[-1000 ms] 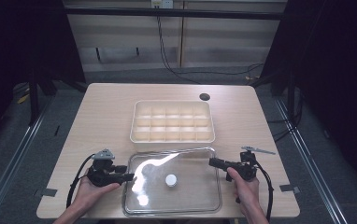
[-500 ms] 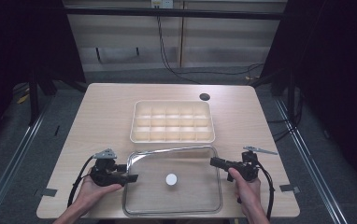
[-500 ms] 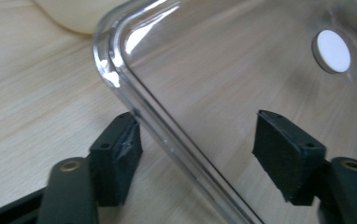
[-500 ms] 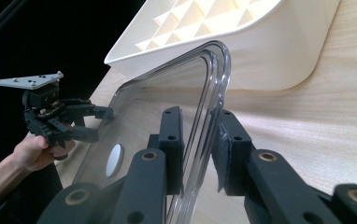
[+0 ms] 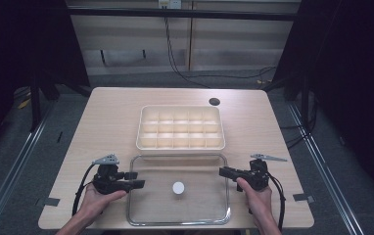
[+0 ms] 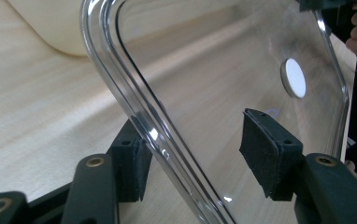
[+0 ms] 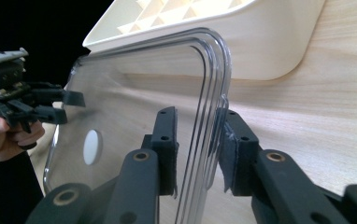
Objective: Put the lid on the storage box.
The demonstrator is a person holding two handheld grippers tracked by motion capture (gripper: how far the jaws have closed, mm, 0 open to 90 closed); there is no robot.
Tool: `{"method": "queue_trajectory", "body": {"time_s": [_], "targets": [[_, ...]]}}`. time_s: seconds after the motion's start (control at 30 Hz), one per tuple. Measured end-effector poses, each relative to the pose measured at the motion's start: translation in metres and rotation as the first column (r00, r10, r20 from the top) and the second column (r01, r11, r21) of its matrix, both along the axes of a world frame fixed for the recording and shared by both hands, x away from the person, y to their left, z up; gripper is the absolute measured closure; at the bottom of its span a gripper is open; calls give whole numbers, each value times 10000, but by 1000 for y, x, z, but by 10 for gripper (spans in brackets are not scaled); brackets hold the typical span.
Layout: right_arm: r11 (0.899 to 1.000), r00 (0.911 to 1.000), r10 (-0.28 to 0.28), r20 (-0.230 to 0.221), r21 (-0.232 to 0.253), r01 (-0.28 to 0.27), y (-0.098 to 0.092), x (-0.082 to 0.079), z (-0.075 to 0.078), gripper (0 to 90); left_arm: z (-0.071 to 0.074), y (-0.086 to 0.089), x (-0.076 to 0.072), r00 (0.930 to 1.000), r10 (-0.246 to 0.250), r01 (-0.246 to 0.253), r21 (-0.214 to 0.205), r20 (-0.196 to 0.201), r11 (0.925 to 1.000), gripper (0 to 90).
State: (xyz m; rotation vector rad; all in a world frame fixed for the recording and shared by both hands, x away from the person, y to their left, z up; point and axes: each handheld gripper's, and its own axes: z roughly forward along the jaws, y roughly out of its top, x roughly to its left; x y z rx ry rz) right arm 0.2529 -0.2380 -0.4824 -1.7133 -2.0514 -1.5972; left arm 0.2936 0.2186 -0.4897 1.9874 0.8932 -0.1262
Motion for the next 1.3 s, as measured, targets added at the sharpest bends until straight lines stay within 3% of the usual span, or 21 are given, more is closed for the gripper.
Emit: {"method": "queue_trajectory", "body": {"time_s": [0.27, 0.4, 0.47, 0.57, 0.7, 0.9, 1.0, 1.3], "targets": [[10000, 9999, 56, 106, 67, -56, 2, 0, 1, 696, 4, 7, 0, 9999, 79, -81, -292, -74, 9995, 500], [10000, 9998, 56, 208, 67, -58, 4, 1, 2, 693, 7, 9, 0, 10000, 32, -33, -227, -58, 9997, 519], [10000, 9997, 24, 245, 86, -27, 4, 1, 2, 691, 11, 10, 0, 10000, -27, 28, -199, 60, 9998, 536], [9999, 9985, -38, 545, 131, 31, 4, 0, 5, 691, 18, 12, -3, 9985, -39, 56, -298, 554, 9995, 553], [9998, 9950, -111, 991, 197, 92, 4, -3, 11, 692, 24, 14, -4, 9973, -4, 45, -555, 735, 9984, 596], [9991, 9932, -234, 1143, 377, 192, 4, -3, 16, 702, 30, 15, -6, 9961, 113, -54, -671, 878, 9977, 619], [9969, 9921, -394, 1194, 728, 308, 4, -2, 20, 713, 35, 17, -5, 9938, 170, -79, -828, 1098, 9965, 641], [9980, 9852, -475, 1648, 488, 399, 3, -1, 34, 710, 49, 15, -3, 9882, 376, -248, -869, 1484, 9959, 680]]}}
